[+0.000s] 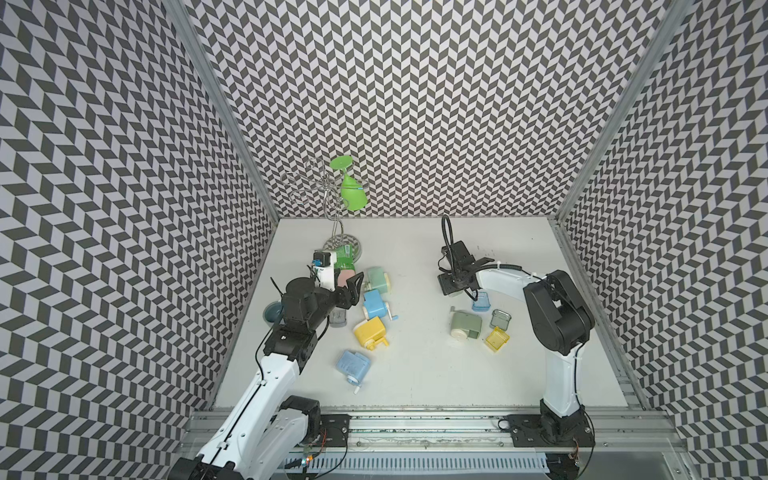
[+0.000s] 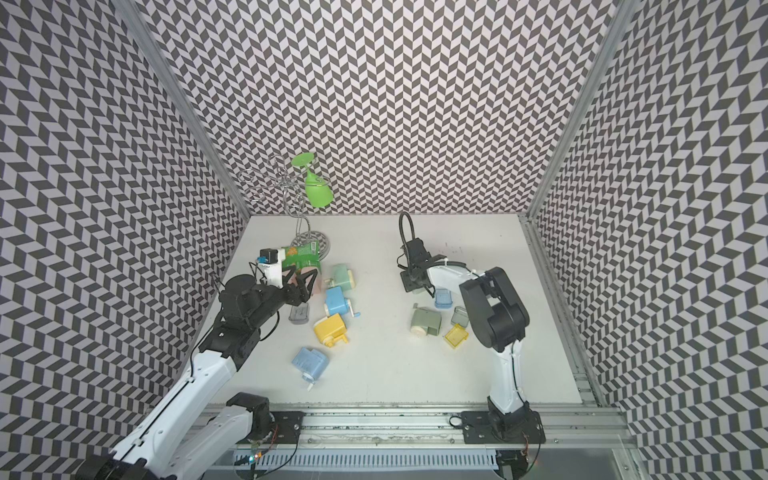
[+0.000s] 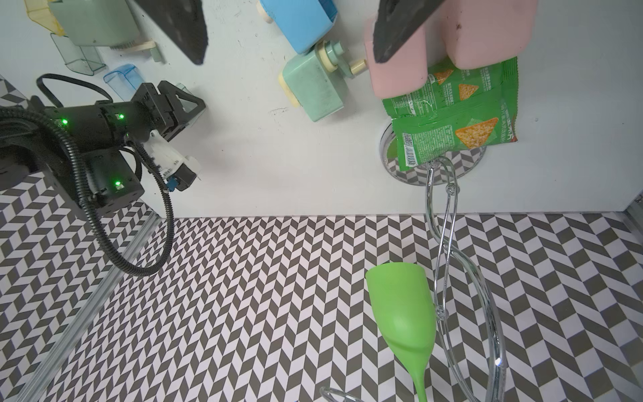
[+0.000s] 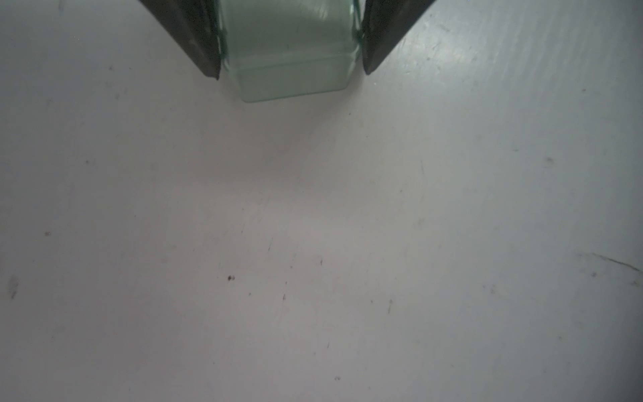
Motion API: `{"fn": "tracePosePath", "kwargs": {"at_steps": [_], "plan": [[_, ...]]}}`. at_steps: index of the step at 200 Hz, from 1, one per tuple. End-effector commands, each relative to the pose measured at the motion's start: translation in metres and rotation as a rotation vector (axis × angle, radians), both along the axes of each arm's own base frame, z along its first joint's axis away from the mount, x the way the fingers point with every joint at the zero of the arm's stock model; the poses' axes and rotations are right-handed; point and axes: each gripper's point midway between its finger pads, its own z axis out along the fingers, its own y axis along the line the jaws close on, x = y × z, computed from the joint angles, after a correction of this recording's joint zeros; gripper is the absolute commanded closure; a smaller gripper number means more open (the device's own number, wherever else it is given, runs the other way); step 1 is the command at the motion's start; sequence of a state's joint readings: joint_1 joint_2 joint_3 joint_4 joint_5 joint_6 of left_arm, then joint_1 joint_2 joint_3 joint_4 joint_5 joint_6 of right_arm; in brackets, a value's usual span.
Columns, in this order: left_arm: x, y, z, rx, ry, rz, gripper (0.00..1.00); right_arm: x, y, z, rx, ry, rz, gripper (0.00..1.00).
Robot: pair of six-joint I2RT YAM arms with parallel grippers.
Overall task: Put the tray back into the pencil sharpener
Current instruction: Pick up the container from the center of the board.
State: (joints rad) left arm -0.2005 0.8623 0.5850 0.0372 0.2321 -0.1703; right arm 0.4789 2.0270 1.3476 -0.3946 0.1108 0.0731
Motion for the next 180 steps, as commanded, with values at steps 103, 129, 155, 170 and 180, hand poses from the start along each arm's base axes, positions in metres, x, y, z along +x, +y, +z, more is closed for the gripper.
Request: {"fn": "tracePosePath", "kwargs": {"at_steps": [103,129,155,170,180], "plan": [[0.003,0.001,-0.002,0.015,-0.004,0.002,0.24,-0.001,-0.006,-0.001,-0.024,0.007,0.005,0.54],[0.005,0.001,-0.004,0.015,0.004,0.001,0.24,0.000,-0.001,0.004,-0.002,0.006,0.021,0.57],[0.006,0.002,-0.006,0.012,0.015,0.002,0.24,-0.001,0.004,0.011,0.024,0.003,0.035,0.60],[0.005,0.001,-0.006,0.008,0.013,-0.007,0.24,-0.003,0.008,0.017,0.050,-0.003,0.047,0.61],[0.005,0.000,-0.006,0.007,0.013,-0.010,0.24,-0.004,0.013,0.023,0.077,-0.007,0.059,0.64]]}}
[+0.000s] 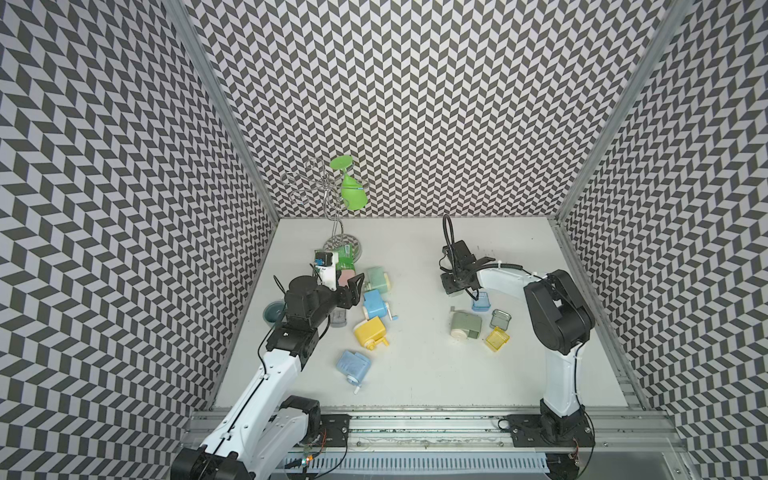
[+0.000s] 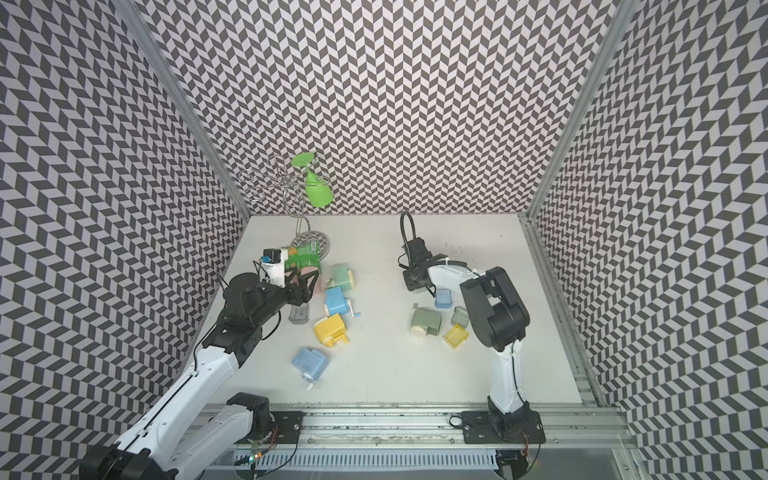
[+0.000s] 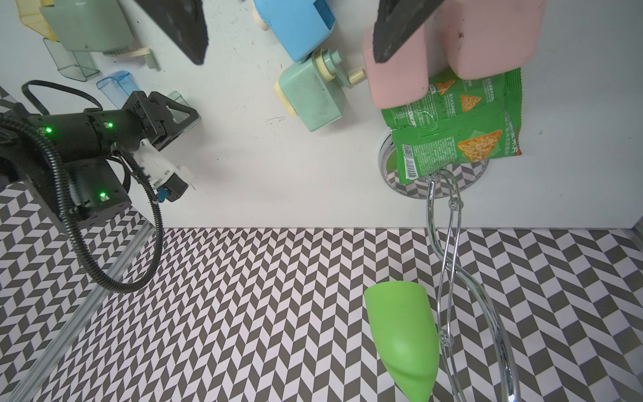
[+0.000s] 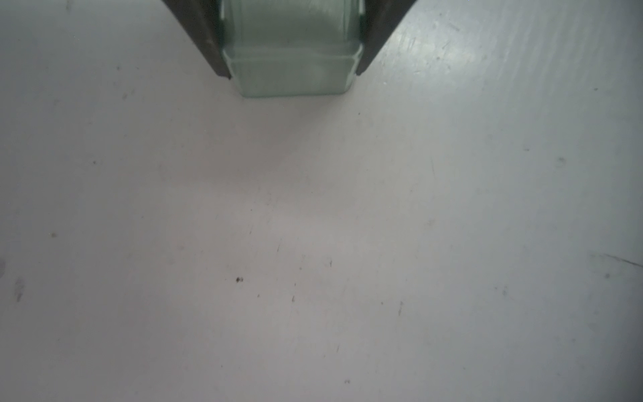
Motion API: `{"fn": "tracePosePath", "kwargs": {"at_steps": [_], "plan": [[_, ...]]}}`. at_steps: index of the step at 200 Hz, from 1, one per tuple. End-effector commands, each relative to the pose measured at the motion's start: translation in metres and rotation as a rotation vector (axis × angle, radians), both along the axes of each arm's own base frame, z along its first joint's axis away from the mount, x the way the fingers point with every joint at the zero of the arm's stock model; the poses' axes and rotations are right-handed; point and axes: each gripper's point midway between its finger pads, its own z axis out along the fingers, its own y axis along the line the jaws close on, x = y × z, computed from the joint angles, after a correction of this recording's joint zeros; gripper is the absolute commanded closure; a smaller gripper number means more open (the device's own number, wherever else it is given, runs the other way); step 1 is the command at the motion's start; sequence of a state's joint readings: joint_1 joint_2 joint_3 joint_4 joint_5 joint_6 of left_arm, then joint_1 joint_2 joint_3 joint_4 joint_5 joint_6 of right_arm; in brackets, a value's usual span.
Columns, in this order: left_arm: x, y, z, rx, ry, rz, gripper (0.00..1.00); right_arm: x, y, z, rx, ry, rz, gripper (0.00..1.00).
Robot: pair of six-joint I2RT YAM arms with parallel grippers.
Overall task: Put the tray back into the pencil sharpener
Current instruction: Pick up the container from the center of the board, then place the container at the center of the board.
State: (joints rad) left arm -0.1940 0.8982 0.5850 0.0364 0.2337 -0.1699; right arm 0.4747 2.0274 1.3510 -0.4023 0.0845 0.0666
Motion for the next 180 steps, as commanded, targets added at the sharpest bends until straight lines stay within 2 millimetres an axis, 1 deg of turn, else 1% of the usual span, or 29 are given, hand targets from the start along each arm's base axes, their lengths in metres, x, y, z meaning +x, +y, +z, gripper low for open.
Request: {"fn": "tracePosePath", "kwargs": {"at_steps": [1,27,59,82,103,122,154,180], "plan": [[0.000,0.000,0.005,-0.001,-0.023,-0.014,0.24,-0.002,0.011,0.023,0.064,-0.022,0.045,0.64],[0.000,0.000,0.011,-0.016,-0.037,-0.022,0.24,-0.006,0.023,0.043,0.127,-0.035,0.079,0.65],[0.000,0.001,0.010,-0.031,-0.035,-0.028,0.24,-0.017,0.036,0.066,0.176,-0.066,0.119,0.65],[0.000,0.001,0.010,-0.027,-0.033,-0.026,0.24,-0.031,0.049,0.070,0.211,-0.047,0.163,0.65],[0.000,0.001,0.009,-0.027,-0.033,-0.024,0.24,-0.054,0.063,0.067,0.189,-0.039,0.206,0.65],[0.001,0.001,0.008,-0.029,-0.027,-0.026,0.24,-0.084,0.078,0.060,0.154,-0.024,0.254,0.65],[0.001,0.001,0.007,-0.031,-0.027,-0.027,0.24,-0.134,0.097,0.043,0.087,-0.023,0.335,0.65],[0.001,0.000,0.007,-0.033,-0.027,-0.031,0.25,-0.162,0.111,0.033,0.069,-0.023,0.397,0.65]]}}
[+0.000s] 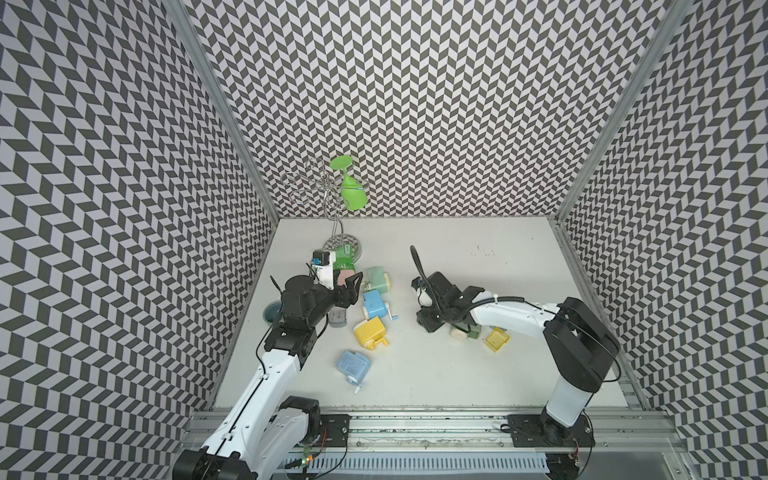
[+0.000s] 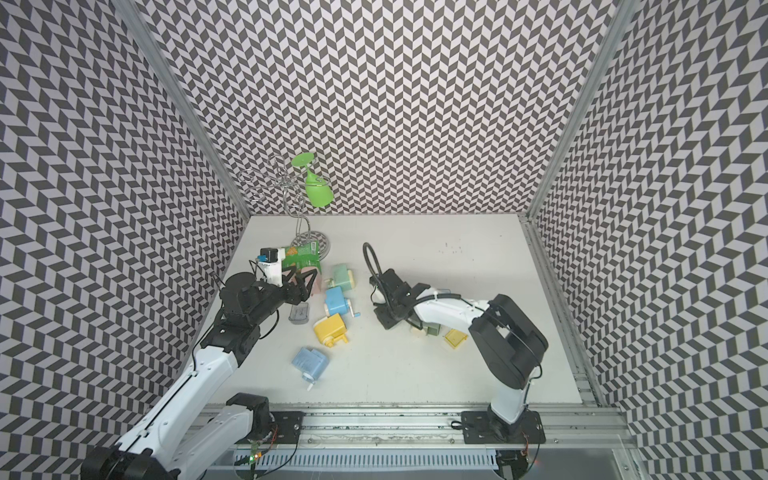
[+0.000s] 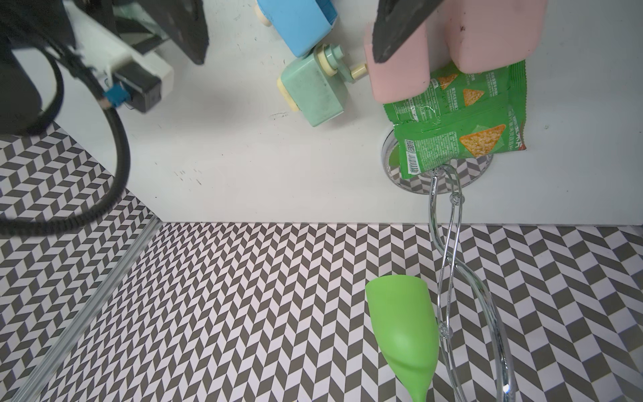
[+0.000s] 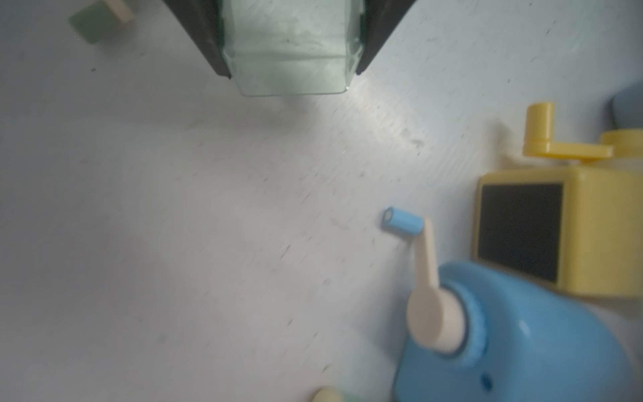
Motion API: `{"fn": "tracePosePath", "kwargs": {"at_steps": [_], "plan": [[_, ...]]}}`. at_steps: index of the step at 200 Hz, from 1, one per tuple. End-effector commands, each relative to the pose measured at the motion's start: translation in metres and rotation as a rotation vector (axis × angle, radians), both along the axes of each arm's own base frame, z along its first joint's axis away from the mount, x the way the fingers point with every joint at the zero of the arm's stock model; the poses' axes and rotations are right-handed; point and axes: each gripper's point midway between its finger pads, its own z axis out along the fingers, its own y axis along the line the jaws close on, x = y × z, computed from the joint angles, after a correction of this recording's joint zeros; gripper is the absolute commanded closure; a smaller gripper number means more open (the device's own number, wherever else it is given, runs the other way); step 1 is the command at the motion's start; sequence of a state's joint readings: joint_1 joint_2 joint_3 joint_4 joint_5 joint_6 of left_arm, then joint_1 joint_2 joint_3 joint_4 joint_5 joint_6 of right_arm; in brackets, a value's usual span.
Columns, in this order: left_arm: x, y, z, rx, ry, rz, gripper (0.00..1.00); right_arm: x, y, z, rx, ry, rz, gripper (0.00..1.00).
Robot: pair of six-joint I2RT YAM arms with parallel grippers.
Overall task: Put the tray back into the pencil sharpener
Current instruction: Place the container at the center of the board.
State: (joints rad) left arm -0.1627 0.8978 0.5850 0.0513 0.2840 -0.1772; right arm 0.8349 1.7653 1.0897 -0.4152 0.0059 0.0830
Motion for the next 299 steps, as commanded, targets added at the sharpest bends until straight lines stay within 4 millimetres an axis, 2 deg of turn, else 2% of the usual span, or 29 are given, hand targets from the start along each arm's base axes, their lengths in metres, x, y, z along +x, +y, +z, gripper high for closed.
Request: {"fn": "tracePosePath", "kwargs": {"at_steps": [1,29,58,74,103,139,153,167,183,210,243,279,299], "plan": [[0.000,-0.002,0.003,-0.011,-0.018,-0.015,0.25,-0.007,0.013,0.012,0.029,-0.074,0.016,0.65],[-0.001,-0.003,0.003,-0.010,-0.019,-0.017,0.25,-0.029,0.026,0.000,0.006,-0.081,0.086,0.64],[-0.002,-0.002,0.004,-0.010,-0.024,-0.013,0.25,-0.033,0.030,-0.010,-0.007,-0.078,0.111,0.62],[-0.002,-0.001,0.005,0.004,-0.028,-0.010,0.24,-0.035,0.034,-0.011,-0.005,-0.071,0.123,0.55],[0.001,0.003,0.010,0.032,-0.057,0.007,0.24,-0.034,0.039,0.004,0.016,-0.102,0.136,0.43],[0.004,0.001,0.012,0.072,-0.078,-0.013,0.24,-0.033,0.035,0.025,0.036,-0.142,0.134,0.30],[0.002,-0.004,0.017,0.075,-0.096,-0.048,0.24,-0.035,0.031,0.035,0.049,-0.153,0.129,0.25],[-0.003,-0.015,0.025,0.077,-0.124,-0.116,0.24,-0.039,0.025,0.043,0.074,-0.156,0.108,0.24],[-0.009,-0.026,0.035,0.085,-0.159,-0.180,0.24,-0.052,0.020,0.047,0.146,-0.123,0.090,0.22],[-0.007,-0.029,0.041,0.040,-0.159,-0.181,0.23,-0.071,0.013,0.032,0.207,-0.073,0.077,0.22],[-0.005,-0.023,0.039,-0.049,-0.133,-0.124,0.23,-0.069,0.009,0.013,0.137,-0.104,0.074,0.16],[-0.008,-0.019,0.035,-0.139,-0.090,-0.081,0.23,-0.062,0.010,-0.003,0.080,-0.121,0.068,0.17],[-0.016,-0.025,0.046,-0.219,-0.087,-0.116,0.23,-0.063,0.011,-0.010,0.062,-0.119,0.078,0.19]]}}
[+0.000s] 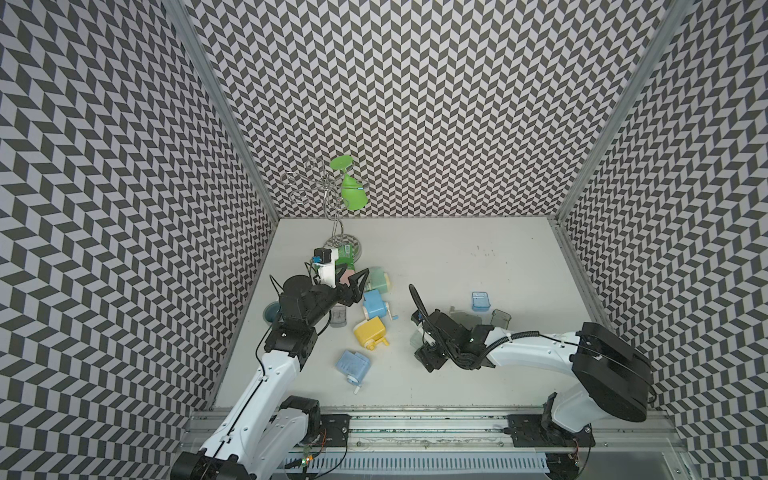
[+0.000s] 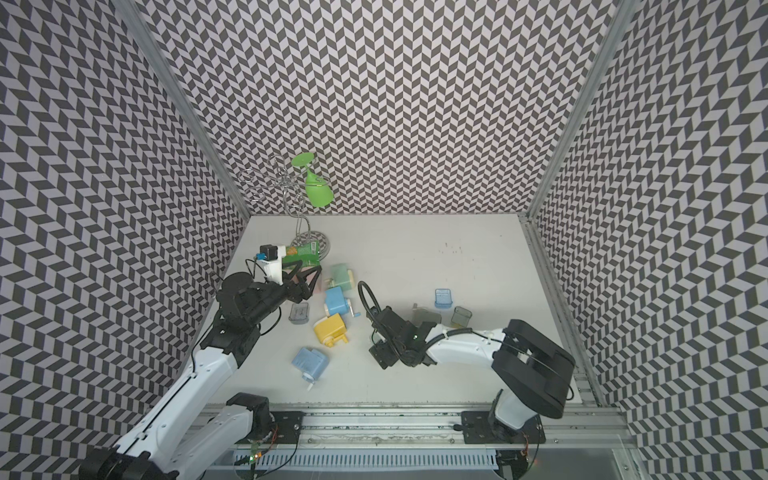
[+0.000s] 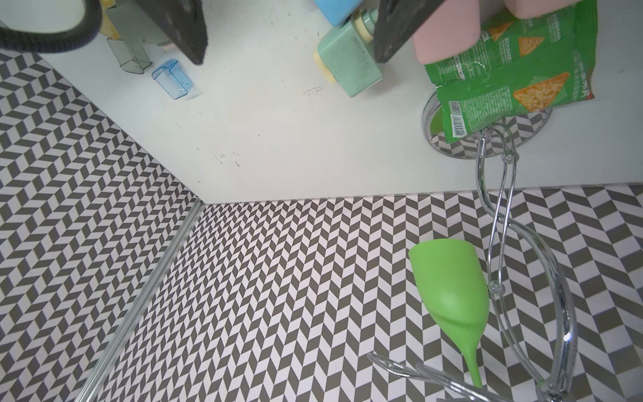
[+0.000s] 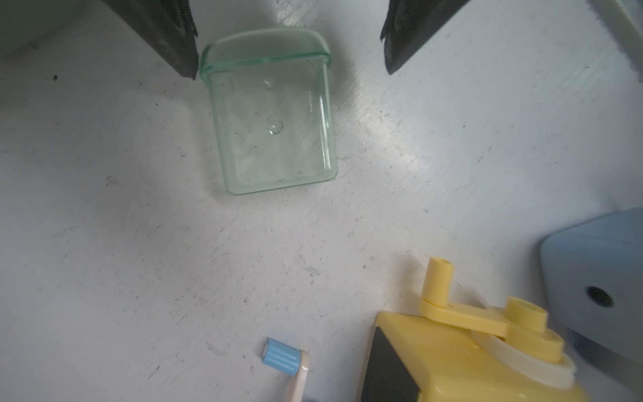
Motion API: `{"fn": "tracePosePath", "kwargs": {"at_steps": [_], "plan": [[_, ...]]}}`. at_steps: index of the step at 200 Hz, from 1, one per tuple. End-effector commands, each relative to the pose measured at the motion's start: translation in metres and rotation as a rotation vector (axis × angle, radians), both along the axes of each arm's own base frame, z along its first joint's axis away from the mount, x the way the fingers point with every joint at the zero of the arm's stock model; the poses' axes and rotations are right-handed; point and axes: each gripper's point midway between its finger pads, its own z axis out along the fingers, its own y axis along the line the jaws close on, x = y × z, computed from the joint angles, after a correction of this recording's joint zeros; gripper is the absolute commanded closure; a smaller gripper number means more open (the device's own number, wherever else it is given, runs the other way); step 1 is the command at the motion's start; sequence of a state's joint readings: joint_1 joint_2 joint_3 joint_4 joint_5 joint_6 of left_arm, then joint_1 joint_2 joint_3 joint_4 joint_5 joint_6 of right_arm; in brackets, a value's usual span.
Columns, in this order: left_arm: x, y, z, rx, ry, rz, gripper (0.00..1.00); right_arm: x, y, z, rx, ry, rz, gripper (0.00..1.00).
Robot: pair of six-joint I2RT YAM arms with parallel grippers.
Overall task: Put the tray back into the pencil sharpener
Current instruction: Place the container at the center of the board, then pick up the container from the center of the board.
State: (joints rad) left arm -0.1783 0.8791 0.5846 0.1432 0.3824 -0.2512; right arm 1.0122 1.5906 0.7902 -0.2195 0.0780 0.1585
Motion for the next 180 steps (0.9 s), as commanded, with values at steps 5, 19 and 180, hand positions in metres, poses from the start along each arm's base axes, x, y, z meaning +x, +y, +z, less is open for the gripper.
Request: {"fn": "tracePosePath", "kwargs": {"at_steps": [5,19,180], "plan": [[-0.011,-0.006,0.020,-0.134,-0.015,-0.035,0.23,0.010,0.012,0.002,0.015,-0.054,0.001,0.20],[-0.015,-0.009,0.024,-0.171,-0.009,-0.054,0.23,0.012,0.010,-0.002,-0.001,-0.061,-0.005,0.21],[-0.015,-0.014,0.040,-0.021,-0.091,-0.102,0.23,0.011,0.019,-0.007,0.017,-0.039,0.009,0.52]]}}
